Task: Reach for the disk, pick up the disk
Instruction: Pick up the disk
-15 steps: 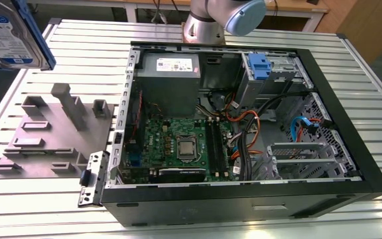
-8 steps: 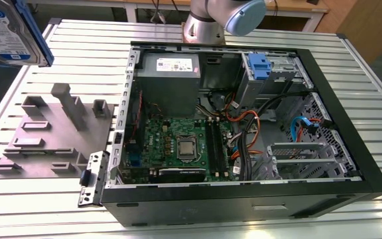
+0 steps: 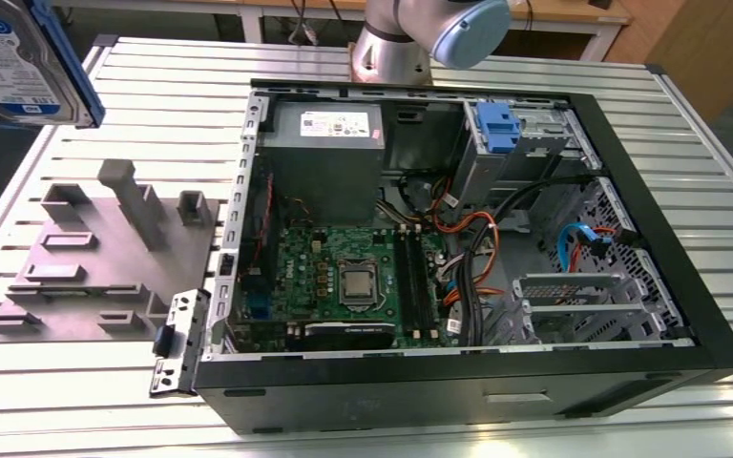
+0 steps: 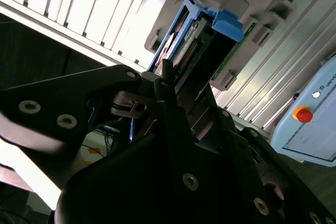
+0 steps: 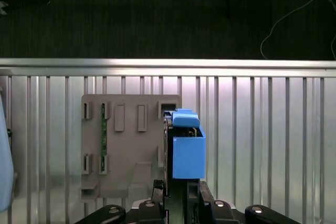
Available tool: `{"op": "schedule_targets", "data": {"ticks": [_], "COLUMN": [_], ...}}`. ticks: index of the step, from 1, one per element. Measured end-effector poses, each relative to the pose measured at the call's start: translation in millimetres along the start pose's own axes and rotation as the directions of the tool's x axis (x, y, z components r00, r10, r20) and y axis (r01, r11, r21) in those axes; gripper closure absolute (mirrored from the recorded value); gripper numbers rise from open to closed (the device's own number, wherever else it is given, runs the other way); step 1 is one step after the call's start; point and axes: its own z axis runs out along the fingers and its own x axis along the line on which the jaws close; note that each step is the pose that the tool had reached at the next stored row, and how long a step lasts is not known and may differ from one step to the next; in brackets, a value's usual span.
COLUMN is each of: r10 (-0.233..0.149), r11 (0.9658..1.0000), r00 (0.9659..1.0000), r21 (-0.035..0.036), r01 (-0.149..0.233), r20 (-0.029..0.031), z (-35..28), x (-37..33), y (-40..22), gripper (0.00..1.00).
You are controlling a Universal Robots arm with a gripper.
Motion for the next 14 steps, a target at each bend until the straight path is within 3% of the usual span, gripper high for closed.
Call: {"op": "schedule_targets", "data": {"ticks": [11,14], "r10": [0.0,0.0], "r11": [1.0,1.0], "r00": [1.0,1.0], "r21": [0.0001,0.0001], "r01": [0.0,0.0], "r20": [0.0,0.0001], "z": [0.4,0.5], "x": [-0.4,-0.5], "y": [-29.7,-31.7], "gripper": [0.65,0.65]}}
